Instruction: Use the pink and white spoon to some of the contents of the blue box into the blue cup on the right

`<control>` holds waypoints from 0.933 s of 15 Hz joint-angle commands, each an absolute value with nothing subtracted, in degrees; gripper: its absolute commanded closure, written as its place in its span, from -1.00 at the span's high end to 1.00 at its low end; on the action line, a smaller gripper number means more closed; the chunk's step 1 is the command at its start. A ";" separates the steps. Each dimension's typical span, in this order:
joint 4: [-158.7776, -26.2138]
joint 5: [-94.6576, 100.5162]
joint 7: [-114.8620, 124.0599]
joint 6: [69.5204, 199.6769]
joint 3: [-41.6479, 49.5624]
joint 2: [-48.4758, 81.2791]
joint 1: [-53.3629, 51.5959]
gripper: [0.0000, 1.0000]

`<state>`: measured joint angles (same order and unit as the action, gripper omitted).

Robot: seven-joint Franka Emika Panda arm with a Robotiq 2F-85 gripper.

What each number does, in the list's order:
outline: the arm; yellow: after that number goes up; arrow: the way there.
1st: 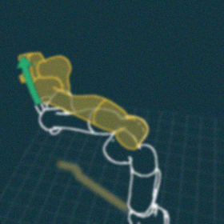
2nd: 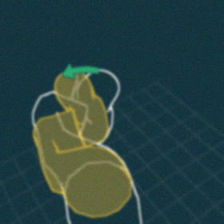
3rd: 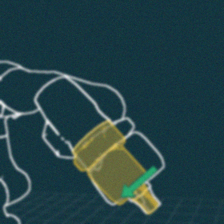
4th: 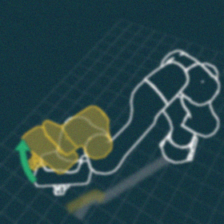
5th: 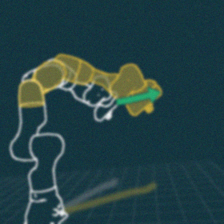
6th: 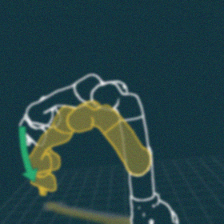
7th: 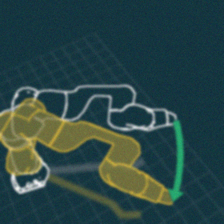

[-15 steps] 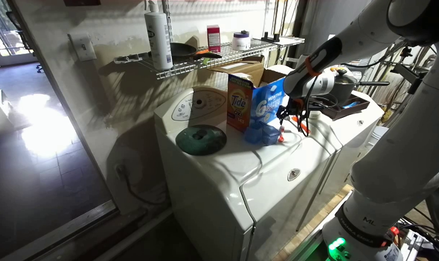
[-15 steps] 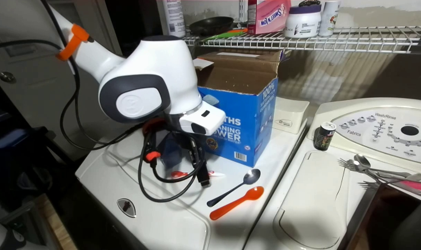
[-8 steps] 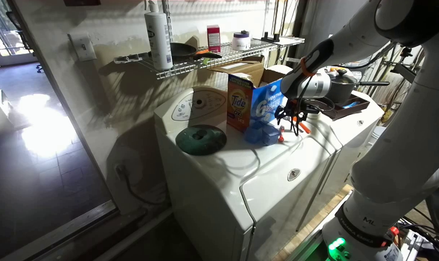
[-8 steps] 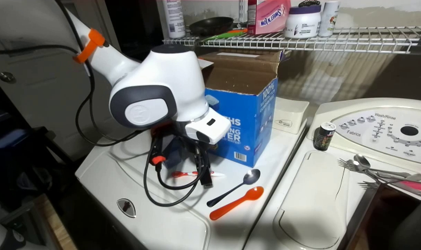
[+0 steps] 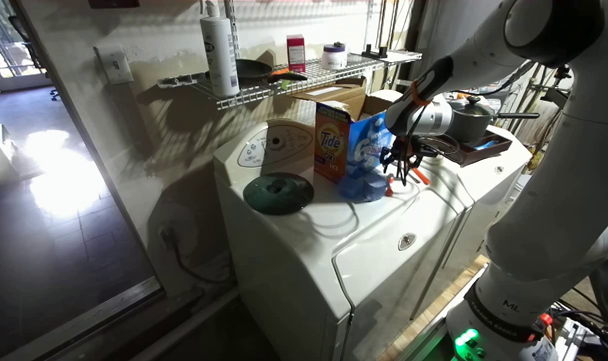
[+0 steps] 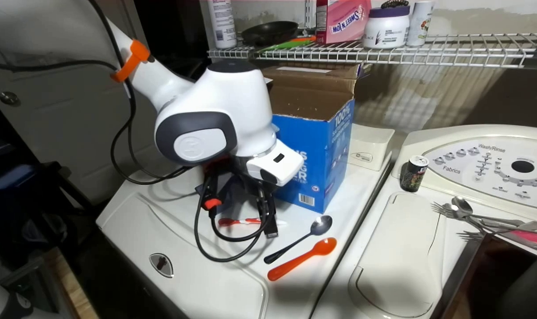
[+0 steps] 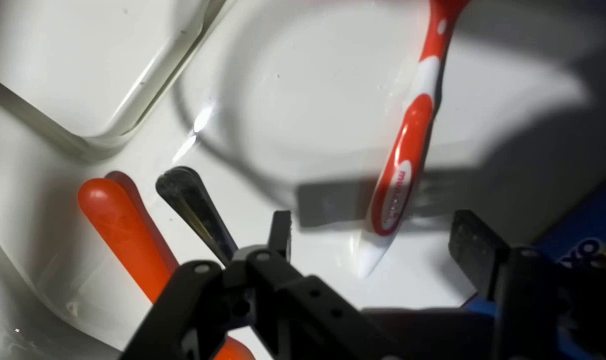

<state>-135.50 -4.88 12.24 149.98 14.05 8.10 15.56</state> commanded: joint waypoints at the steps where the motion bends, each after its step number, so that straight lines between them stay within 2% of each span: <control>1: -133.09 -6.89 11.24 149.67 14.11 10.47 15.35 0.56; 3: -132.70 -7.22 11.04 149.71 13.99 11.00 15.39 0.56; 5: -132.31 -7.76 10.77 149.57 13.84 11.46 15.47 0.89; 6: -132.26 -7.91 10.77 149.48 13.80 11.56 15.45 0.78; 7: -132.15 -7.98 10.80 149.42 13.79 11.73 15.42 0.22; 9: -132.03 -8.23 10.65 149.35 13.69 11.91 15.44 0.26; 14: -131.81 -8.31 10.75 149.13 13.67 12.08 15.38 -0.44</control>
